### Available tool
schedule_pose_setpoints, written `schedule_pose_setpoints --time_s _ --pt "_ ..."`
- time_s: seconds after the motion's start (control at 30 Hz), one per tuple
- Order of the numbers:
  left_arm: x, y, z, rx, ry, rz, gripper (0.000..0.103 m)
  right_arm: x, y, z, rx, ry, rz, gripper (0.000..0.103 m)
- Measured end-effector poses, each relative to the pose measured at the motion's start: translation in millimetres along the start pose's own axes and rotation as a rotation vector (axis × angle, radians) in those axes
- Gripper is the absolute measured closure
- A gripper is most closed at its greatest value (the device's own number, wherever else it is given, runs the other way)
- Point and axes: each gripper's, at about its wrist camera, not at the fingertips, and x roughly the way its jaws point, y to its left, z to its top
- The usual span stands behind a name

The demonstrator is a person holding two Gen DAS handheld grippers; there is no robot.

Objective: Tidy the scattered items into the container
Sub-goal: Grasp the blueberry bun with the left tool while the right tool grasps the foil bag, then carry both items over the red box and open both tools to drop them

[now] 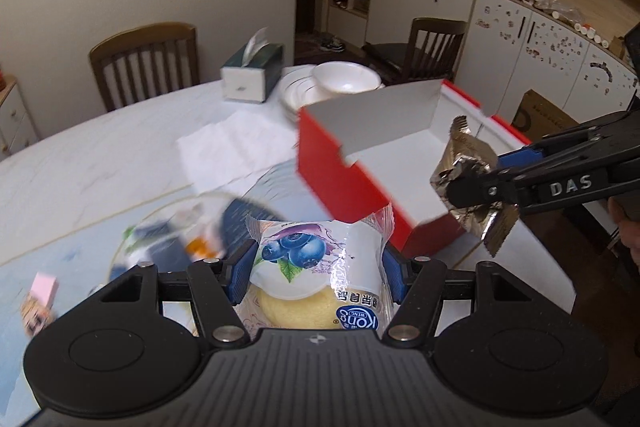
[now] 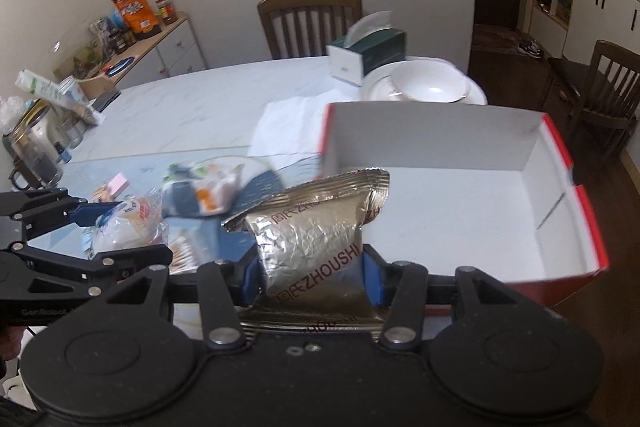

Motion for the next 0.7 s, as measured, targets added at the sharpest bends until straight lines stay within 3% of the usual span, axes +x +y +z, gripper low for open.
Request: schedule_pose_setpoints --time_s 0.37,0.7 --pt "45 -54 49 0.099 -0.013 -0.03 0.041 5 -72 12 0.048 -0.006 -0.043 0.054" --pt "95 -80 85 0.189 -0.022 -0.061 0.041 25 -111 21 0.048 0.008 -0.08 0.054"
